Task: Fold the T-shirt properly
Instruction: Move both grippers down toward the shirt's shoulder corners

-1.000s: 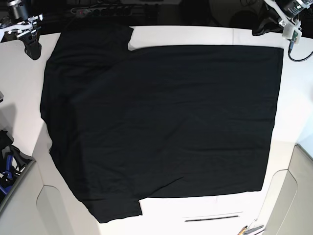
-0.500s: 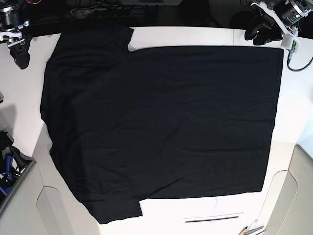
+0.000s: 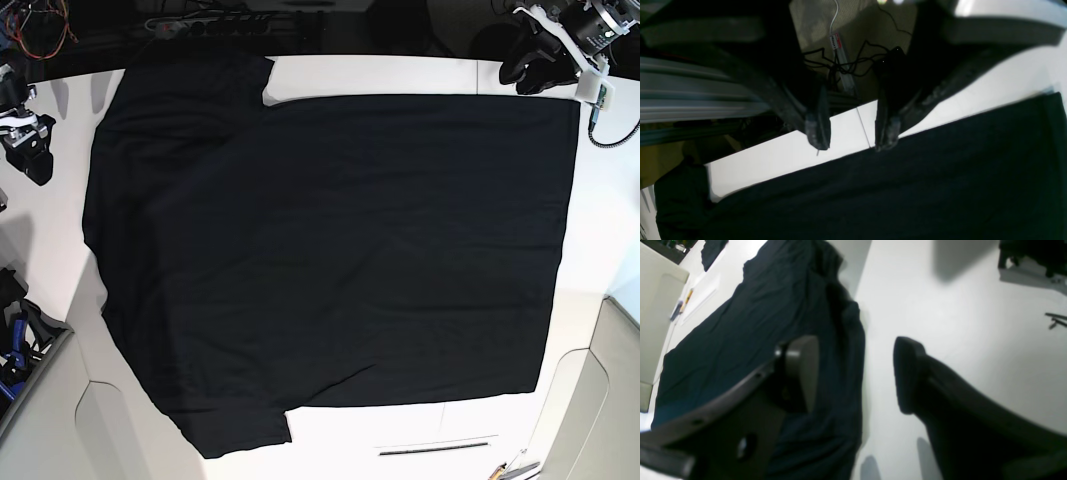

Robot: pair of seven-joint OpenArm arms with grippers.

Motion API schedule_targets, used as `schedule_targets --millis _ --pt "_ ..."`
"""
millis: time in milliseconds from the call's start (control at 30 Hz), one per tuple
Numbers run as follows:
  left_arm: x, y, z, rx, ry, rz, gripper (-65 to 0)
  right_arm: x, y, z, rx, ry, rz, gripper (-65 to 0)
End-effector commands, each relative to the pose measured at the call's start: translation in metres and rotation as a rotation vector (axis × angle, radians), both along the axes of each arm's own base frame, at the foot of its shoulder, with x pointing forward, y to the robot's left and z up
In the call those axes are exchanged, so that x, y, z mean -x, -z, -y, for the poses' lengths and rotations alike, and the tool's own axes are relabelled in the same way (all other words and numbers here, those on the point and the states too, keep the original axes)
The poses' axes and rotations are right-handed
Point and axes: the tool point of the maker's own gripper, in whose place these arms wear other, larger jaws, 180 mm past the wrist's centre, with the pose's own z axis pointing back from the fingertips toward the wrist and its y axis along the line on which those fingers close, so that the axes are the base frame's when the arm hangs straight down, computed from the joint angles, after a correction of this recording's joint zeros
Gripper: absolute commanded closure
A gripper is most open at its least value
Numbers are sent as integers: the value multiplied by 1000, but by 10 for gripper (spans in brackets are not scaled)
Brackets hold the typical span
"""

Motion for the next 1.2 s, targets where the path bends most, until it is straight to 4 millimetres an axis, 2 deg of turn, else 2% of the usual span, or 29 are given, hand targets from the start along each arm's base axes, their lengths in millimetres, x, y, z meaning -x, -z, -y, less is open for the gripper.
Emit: schedule_targets --millis 0,200,433,600,800,933,1167 --pt "-2 -8 2 12 10 24 -257 -4 -8 2 14 -12 29 -354" --pt "-6 -9 2 11 12 33 -257 -11 10 -28 -19 -102 -15 -354" --pt "-5 -7 2 7 16 23 -257 -35 21 -42 66 -163 -72 -354" --pt "-4 -6 2 6 18 16 -257 -36 31 -42 47 -152 -94 -354" --pt "-4 -6 2 6 18 15 -257 -33 60 -28 -38 -103 -144 -354" --pt "-3 -6 2 5 18 14 -257 -31 62 -40 -113 -136 -136 -351" --pt "-3 -6 2 4 19 14 -257 -31 69 -63 -137 -194 -156 -338"
